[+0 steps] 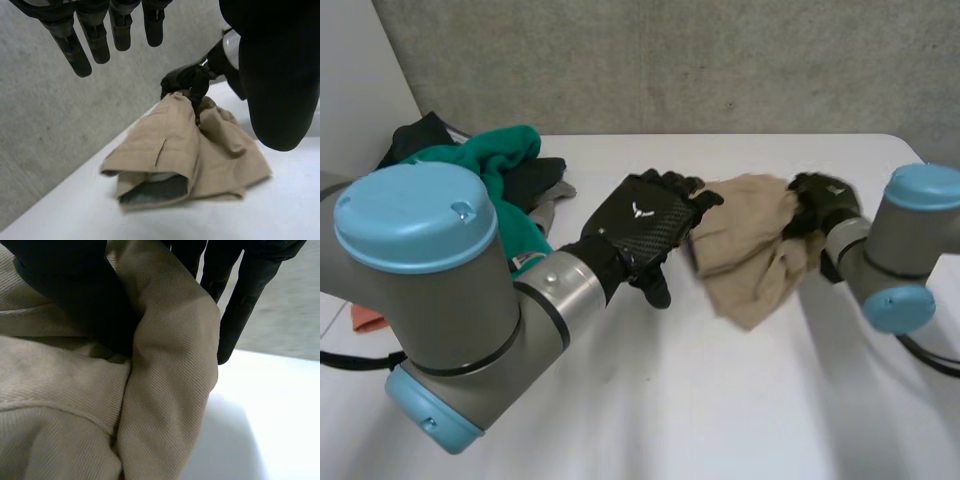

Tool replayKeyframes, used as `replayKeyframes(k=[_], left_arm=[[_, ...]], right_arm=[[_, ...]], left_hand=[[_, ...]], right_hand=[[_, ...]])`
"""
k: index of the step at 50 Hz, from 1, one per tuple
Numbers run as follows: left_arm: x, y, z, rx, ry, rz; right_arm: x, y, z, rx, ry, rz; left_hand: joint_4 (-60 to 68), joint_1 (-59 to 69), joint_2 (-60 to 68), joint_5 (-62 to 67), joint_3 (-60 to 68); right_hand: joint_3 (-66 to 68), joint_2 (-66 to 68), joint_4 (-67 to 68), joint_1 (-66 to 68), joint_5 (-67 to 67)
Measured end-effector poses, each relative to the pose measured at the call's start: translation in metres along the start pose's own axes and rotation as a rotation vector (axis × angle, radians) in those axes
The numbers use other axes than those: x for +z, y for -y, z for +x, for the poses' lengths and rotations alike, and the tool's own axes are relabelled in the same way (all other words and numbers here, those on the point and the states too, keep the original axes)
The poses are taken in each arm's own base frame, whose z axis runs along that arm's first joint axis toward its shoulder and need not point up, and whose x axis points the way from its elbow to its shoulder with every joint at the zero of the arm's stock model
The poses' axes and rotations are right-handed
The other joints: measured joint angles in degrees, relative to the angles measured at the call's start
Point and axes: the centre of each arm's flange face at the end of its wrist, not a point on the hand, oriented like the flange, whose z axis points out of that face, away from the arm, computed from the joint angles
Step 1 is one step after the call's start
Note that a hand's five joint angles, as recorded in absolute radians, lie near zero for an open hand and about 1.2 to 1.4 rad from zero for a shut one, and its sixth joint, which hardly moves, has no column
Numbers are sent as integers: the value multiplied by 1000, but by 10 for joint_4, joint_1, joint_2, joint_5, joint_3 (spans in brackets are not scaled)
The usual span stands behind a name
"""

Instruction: Fold the laundry.

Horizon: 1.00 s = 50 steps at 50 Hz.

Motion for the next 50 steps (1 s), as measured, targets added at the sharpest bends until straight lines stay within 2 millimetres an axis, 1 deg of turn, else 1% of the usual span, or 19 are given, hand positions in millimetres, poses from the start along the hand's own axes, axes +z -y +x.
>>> replayKeyframes(k=[1,2,3,8,10,12,13,15,17,24,28,29,30,31,32,36,40,45,50], left_arm=[[0,1,0,1,0,5],[0,1,0,1,0,5],[3,7,-1,2,0,24],[7,15,0,-6,-5,53],[9,17,3,-13,-14,61],[11,18,4,-17,-23,66],[11,18,6,-19,-31,67],[12,18,8,-21,-39,68],[12,17,10,-23,-49,66],[11,14,15,-26,-66,54],[10,13,15,-26,-68,48],[10,12,16,-26,-68,47],[10,12,16,-26,-68,47],[10,12,16,-26,-68,47],[10,12,16,-26,-69,45],[10,10,16,-27,-70,41],[10,9,17,-28,-71,37],[10,8,18,-29,-74,34],[9,8,19,-30,-75,31]], right_arm=[[5,2,6,1,-18,10],[5,2,6,1,-18,10],[21,9,27,2,-77,43],[48,22,67,-1,-169,98],[60,27,87,-4,-206,114],[67,30,102,-8,-232,122],[71,33,113,-11,-250,127],[75,35,125,-15,-267,133],[78,39,143,-24,-290,145],[79,47,188,-52,-325,172],[79,43,199,-56,-322,166],[79,42,201,-57,-322,164],[79,41,202,-58,-322,162],[79,41,202,-58,-322,162],[78,38,204,-67,-324,154],[77,36,209,-130,-362,136],[75,34,216,-226,-423,112],[72,33,222,-320,-489,85],[70,37,226,-386,-556,78]], left_hand=[[0,0,0,0,0],[0,0,0,0,0],[0,0,0,0,0],[0,0,0,0,0],[0,0,0,0,0],[0,0,0,0,0],[0,0,0,0,0],[0,0,0,0,0],[0,0,0,0,0],[0,0,0,0,0],[0,0,0,0,0],[0,0,0,0,0],[0,0,0,0,0],[0,0,0,0,0],[0,0,0,0,0],[0,0,0,0,0],[0,0,0,0,0],[0,0,0,0,0],[0,0,0,0,0]], right_hand=[[0,0,0,0,0],[0,0,0,0,0],[0,0,0,0,0],[0,0,1,0,1],[0,0,1,0,4],[2,0,1,0,4],[3,0,1,0,4],[3,0,2,0,4],[3,0,2,0,4],[3,0,2,0,4],[4,-1,1,-1,4],[-22,-28,-32,-14,-20],[-86,-95,-103,-62,-82],[-86,-95,-103,-62,-82],[-317,-331,-335,-287,-315],[-487,-495,-520,-434,-482],[-528,-535,-566,-467,-516],[-529,-535,-568,-467,-516],[-529,-535,-568,-467,-516]])
